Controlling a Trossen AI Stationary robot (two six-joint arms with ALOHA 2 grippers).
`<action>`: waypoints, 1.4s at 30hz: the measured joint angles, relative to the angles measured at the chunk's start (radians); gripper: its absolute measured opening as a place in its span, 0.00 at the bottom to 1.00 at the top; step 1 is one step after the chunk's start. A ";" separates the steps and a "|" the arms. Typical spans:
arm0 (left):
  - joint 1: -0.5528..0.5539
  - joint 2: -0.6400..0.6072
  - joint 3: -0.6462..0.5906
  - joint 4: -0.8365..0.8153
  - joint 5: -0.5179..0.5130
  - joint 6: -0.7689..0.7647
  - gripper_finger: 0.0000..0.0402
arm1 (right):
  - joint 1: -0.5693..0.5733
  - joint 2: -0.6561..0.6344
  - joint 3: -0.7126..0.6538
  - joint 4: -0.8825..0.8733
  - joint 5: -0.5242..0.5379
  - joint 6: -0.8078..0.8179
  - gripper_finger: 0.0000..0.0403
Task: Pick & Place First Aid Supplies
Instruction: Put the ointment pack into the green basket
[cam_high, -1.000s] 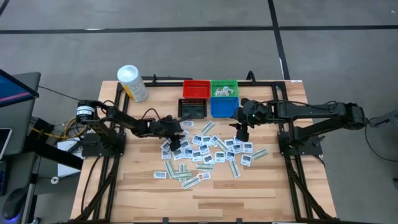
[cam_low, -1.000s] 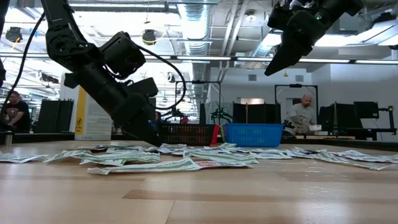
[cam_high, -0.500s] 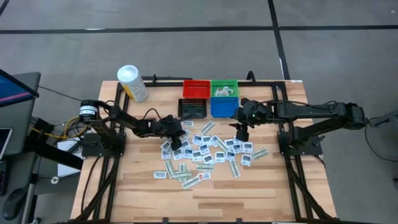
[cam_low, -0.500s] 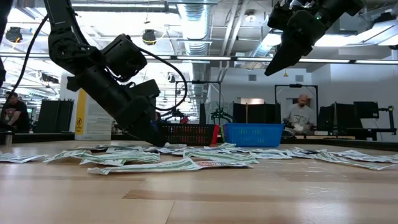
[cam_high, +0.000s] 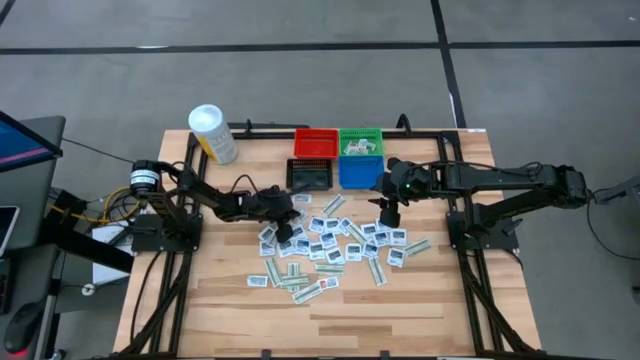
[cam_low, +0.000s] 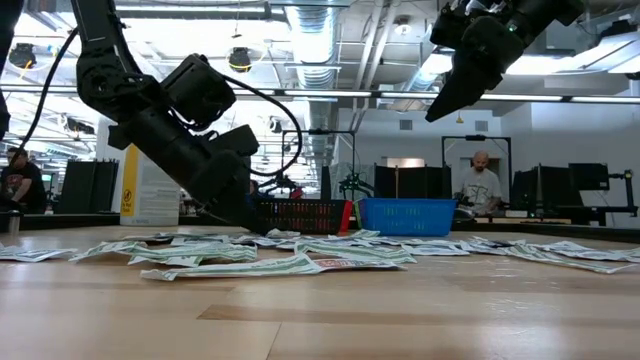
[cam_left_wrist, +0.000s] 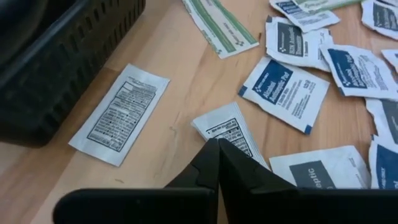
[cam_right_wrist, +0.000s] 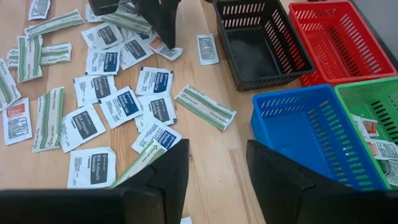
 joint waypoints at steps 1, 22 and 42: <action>0.000 -0.005 0.000 0.000 -0.002 0.000 0.01 | 0.000 0.000 0.000 0.000 0.000 0.000 0.38; 0.078 -0.330 0.002 0.025 -0.057 0.033 0.02 | 0.000 0.113 0.000 0.316 0.001 -0.080 0.38; 0.083 -0.413 0.002 0.064 0.078 -0.241 0.02 | -0.010 0.417 0.046 0.860 0.005 -0.690 0.38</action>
